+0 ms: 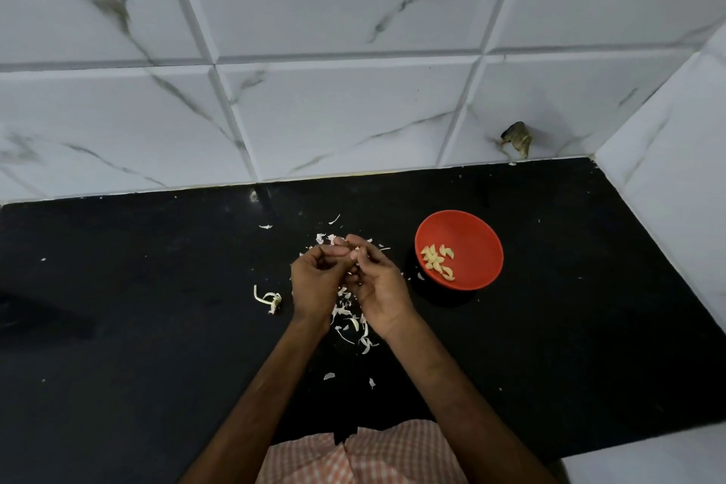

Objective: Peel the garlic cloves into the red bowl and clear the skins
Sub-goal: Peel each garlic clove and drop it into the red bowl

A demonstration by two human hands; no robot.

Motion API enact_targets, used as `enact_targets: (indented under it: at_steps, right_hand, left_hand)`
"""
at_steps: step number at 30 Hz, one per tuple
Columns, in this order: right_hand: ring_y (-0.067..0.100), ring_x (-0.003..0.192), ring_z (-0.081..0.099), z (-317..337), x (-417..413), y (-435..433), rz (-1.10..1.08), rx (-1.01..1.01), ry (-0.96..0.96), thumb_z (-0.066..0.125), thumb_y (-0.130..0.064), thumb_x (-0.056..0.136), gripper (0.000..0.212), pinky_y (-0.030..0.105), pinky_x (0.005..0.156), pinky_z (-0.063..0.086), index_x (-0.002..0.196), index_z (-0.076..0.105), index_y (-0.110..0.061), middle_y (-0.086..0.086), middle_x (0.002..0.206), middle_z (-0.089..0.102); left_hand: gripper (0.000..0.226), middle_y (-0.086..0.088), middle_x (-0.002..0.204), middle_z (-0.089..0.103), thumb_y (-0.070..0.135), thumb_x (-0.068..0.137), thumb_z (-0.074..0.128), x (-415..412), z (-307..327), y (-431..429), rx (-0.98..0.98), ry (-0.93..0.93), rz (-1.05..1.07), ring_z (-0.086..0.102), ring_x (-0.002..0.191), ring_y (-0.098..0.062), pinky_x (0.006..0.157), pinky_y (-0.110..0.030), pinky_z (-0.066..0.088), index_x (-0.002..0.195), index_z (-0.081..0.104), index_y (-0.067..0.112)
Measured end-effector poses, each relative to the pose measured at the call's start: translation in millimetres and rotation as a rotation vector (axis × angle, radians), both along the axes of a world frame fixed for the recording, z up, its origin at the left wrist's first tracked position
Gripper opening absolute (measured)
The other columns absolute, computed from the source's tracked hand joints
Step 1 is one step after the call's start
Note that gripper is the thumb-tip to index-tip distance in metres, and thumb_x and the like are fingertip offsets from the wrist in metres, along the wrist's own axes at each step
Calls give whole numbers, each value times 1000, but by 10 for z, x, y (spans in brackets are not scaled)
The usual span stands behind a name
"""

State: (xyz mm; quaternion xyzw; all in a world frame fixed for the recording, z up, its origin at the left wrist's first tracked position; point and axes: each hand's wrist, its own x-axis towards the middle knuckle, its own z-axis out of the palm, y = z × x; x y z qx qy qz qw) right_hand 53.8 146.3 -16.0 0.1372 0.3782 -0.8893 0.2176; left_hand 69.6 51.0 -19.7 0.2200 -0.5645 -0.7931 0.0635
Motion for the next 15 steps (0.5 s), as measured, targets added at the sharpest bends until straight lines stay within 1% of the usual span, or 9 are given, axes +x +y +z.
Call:
enact_targets:
  at_steps: [3, 4, 5, 7, 9, 10, 11, 13, 15]
  right_hand:
    - [21, 95, 75, -72, -61, 242, -120, -21, -98, 51, -13, 103, 16, 27, 67, 59, 111, 64, -8, 10, 111, 76]
    - [22, 93, 75, -92, -94, 343, -163, 35, -104, 54, -13, 102, 14, 28, 68, 60, 111, 62, -7, 11, 108, 76]
    - [22, 91, 76, -115, -137, 477, -195, 154, -81, 57, -13, 101, 14, 28, 68, 60, 112, 61, -5, 11, 105, 77]
    - [18, 80, 75, -179, -239, 770, -201, 542, 35, 65, -13, 97, 19, 28, 66, 61, 113, 62, -2, 9, 92, 78]
    - [16, 75, 73, -265, -359, 1047, -166, 947, 164, 70, -15, 94, 23, 33, 70, 61, 111, 65, -1, 8, 87, 77]
    - [17, 78, 72, -305, -410, 1161, -125, 1111, 220, 71, -18, 93, 23, 34, 74, 60, 110, 67, -2, 8, 90, 76]
    - [15, 82, 71, -346, -461, 1256, -75, 1252, 278, 71, -19, 94, 22, 30, 75, 57, 110, 69, -4, 8, 96, 76]
    - [12, 87, 66, -434, -543, 1352, 54, 1459, 394, 67, -18, 97, 19, 22, 74, 49, 112, 72, -7, 6, 103, 75]
    - [15, 93, 67, -482, -592, 1351, 192, 1566, 452, 61, -13, 99, 20, 27, 78, 52, 117, 71, -10, 5, 107, 74]
  left_hand:
    - [12, -11, 77, 72, -3, 87, 72, -84, -13, 137, 16, 0, -91, 69, 65, -15, 62, -25, 60, 96, 66, -6]
    - [11, -10, 77, 72, -1, 88, 71, -107, -31, 155, 16, -7, -104, 68, 63, -15, 60, -26, 59, 97, 66, -5]
    - [12, -10, 79, 73, 2, 89, 71, -135, -56, 165, 6, -18, -107, 67, 62, -15, 57, -27, 59, 98, 66, -4]
    - [14, -9, 80, 74, 11, 91, 72, -158, -142, 115, -99, -43, -94, 64, 59, -16, 51, -27, 55, 97, 67, -1]
    - [14, -1, 78, 75, 22, 91, 73, -130, -279, -2, -411, -61, -107, 68, 62, -11, 55, -25, 53, 91, 70, 9]
    - [13, 3, 80, 75, 27, 91, 73, -88, -361, -67, -594, -69, -119, 69, 69, -8, 61, -25, 54, 90, 71, 15]
    - [11, 7, 86, 74, 29, 92, 72, -40, -449, -132, -755, -78, -133, 69, 78, -7, 68, -27, 55, 91, 71, 18]
    - [10, 9, 107, 67, 27, 95, 68, 74, -624, -252, -1029, -110, -189, 65, 98, -11, 74, -34, 55, 103, 70, 21]
    - [28, 1, 125, 56, 28, 96, 65, 177, -785, -332, -1270, -210, -294, 54, 117, -19, 80, -40, 55, 124, 64, 23]
